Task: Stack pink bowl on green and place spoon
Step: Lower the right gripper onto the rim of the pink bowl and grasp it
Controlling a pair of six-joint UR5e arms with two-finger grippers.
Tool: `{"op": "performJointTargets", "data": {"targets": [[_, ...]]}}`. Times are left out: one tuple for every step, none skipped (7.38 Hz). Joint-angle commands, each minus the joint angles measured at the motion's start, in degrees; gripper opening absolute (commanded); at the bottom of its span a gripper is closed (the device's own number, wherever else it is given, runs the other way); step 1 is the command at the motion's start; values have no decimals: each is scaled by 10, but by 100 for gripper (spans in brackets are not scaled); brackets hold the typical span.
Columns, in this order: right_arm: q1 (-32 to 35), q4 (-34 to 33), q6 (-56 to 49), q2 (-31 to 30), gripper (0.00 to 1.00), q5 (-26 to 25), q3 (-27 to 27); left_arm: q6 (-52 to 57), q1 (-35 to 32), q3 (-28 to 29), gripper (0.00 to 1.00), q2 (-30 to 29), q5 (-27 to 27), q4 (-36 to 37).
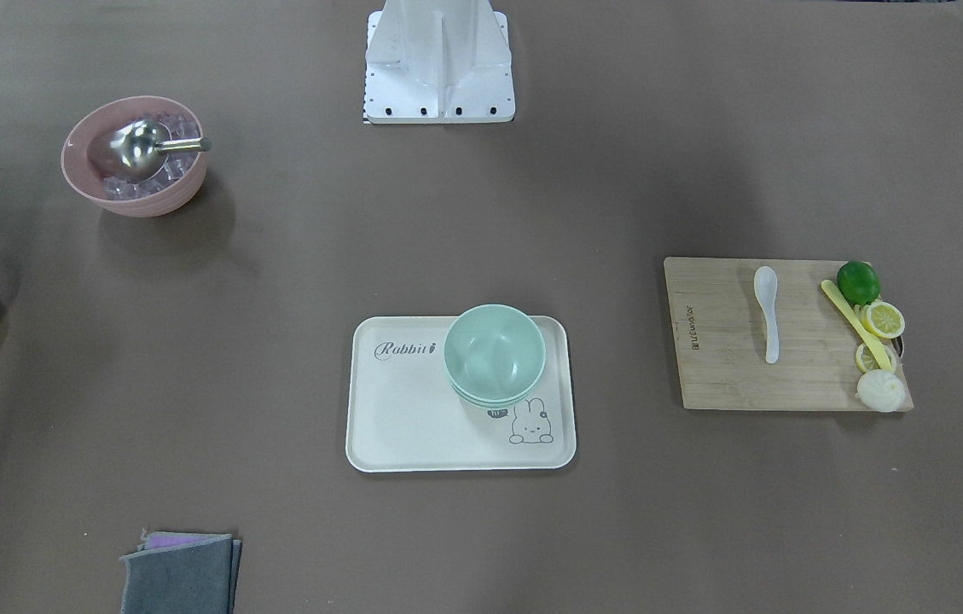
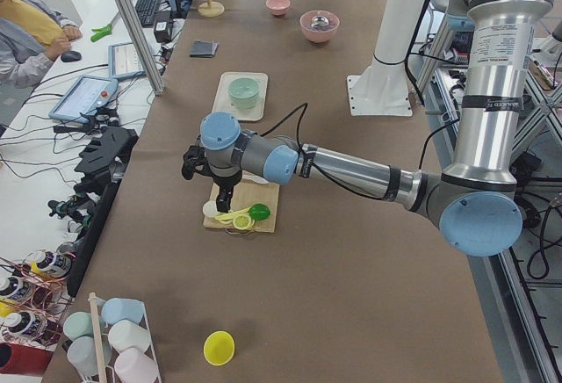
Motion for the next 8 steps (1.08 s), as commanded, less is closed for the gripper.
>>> {"op": "performJointTargets", "data": {"targets": [[1, 108, -3, -19, 100, 3, -93, 0, 11, 3, 98, 0, 10, -1], [1, 187, 0, -20, 100, 4, -154, -1, 12, 2, 98, 0, 10, -1], [1, 223, 8, -18, 98, 4, -178, -17, 12, 1, 98, 0, 10, -1], [1, 224, 19, -21, 89, 16, -177, -33, 12, 1, 98, -3, 10, -1], [0, 225, 19, -21, 83, 19, -189, -34, 12, 1, 98, -4, 10, -1], [-1, 226, 19, -20, 83, 19, -203, -34, 12, 1, 98, -5, 10, -1], [-3, 226, 19, -21, 82, 20, -205, -36, 12, 2, 98, -5, 10, -1], [-15, 226, 19, -20, 74, 25, -212, -37, 13, 3, 98, -6, 10, -1]]}}
